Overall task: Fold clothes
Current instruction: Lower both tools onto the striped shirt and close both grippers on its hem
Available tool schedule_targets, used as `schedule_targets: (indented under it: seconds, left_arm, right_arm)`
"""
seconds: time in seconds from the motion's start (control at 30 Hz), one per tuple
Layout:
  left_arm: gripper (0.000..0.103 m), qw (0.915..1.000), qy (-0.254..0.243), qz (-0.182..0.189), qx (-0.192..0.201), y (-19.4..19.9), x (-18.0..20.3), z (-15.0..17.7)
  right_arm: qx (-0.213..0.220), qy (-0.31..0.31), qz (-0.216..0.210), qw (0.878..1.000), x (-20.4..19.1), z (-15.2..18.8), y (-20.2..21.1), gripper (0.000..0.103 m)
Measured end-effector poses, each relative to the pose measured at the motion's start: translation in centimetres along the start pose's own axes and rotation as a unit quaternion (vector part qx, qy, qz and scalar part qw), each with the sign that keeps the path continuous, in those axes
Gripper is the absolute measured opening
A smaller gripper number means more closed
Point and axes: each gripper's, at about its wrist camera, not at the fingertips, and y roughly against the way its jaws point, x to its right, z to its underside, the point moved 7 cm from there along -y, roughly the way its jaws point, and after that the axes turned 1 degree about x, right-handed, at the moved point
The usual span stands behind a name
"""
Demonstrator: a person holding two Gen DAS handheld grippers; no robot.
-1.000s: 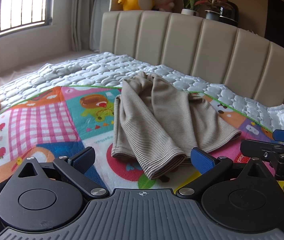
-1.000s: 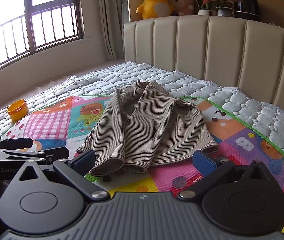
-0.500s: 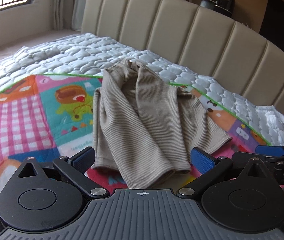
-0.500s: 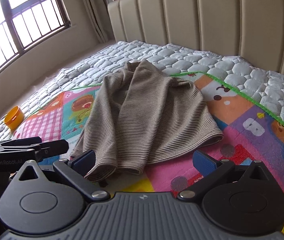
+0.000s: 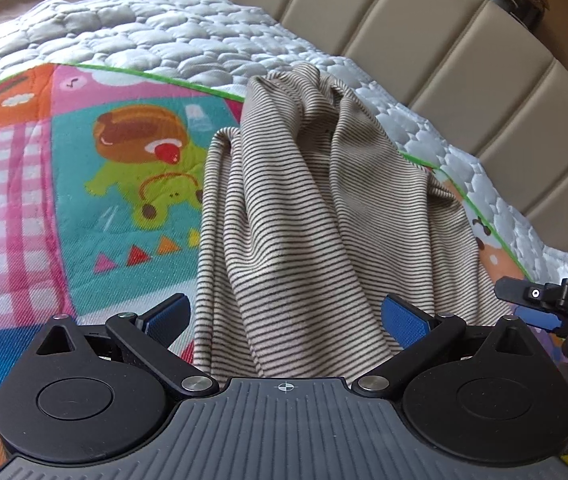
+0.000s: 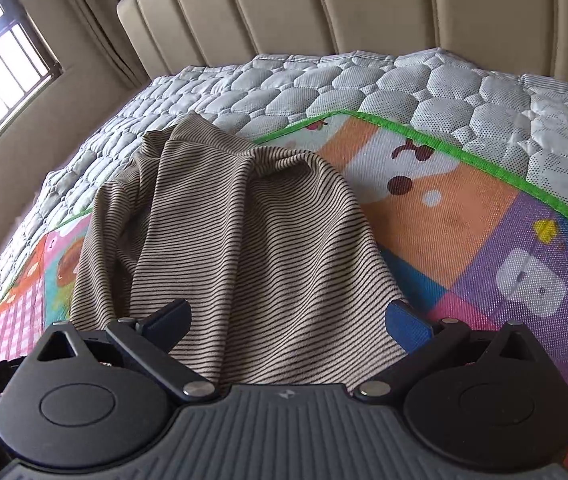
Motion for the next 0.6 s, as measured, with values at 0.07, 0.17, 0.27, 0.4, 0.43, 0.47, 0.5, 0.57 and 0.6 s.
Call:
schedule_targets:
  seconds: [0.07,0.17,0.27,0.4,0.43,0.47,0.5,0.57,0.6]
  left_arm:
    - [0.103,1.0,0.0,0.0,-0.008,-1.0,-0.2,-0.2]
    - [0.103,0.9997,0.005,0.002,-0.022,-2.5,-0.6,-0.3]
    - [0.103,0.9996,-0.009,-0.002,-0.026,-3.0,-0.3,0.0]
    - [0.103,0.999,-0.032,-0.012,-0.031,-3.2,0.2,0.4]
    - [0.103,0.9987,-0.037,-0.016,-0.032,-3.2,0.3,0.6]
    - [0.103,0.9982,-0.044,-0.02,-0.035,-3.3,0.5,0.8]
    - [0.103,0.9977,-0.051,-0.025,-0.038,-3.3,0.6,0.9]
    - [0.103,0.9967,-0.061,-0.032,-0.044,-3.3,0.6,1.1]
    - [0.103,0.9962,-0.065,-0.035,-0.047,-3.3,0.7,1.1]
  right_arm:
    - [-0.005,0.003,0.004,1.0,0.3,-0.1,-1.0,0.103]
    - [-0.011,0.009,0.006,1.0,0.4,-0.1,-2.2,0.103]
    - [-0.017,0.01,0.006,1.0,0.3,-0.1,-3.2,0.103]
    - [-0.027,0.009,0.009,1.0,0.2,0.0,-4.2,0.103]
    - [-0.03,0.0,0.006,1.0,0.2,0.1,-4.3,0.103]
    - [-0.034,-0.011,0.001,0.999,0.3,0.2,-4.3,0.103]
    - [-0.038,-0.021,-0.003,0.999,0.4,0.3,-4.4,0.103]
    - [-0.034,-0.042,-0.006,0.999,0.7,0.2,-4.2,0.103]
    - [-0.037,-0.039,-0.007,0.999,0.7,0.2,-4.2,0.103]
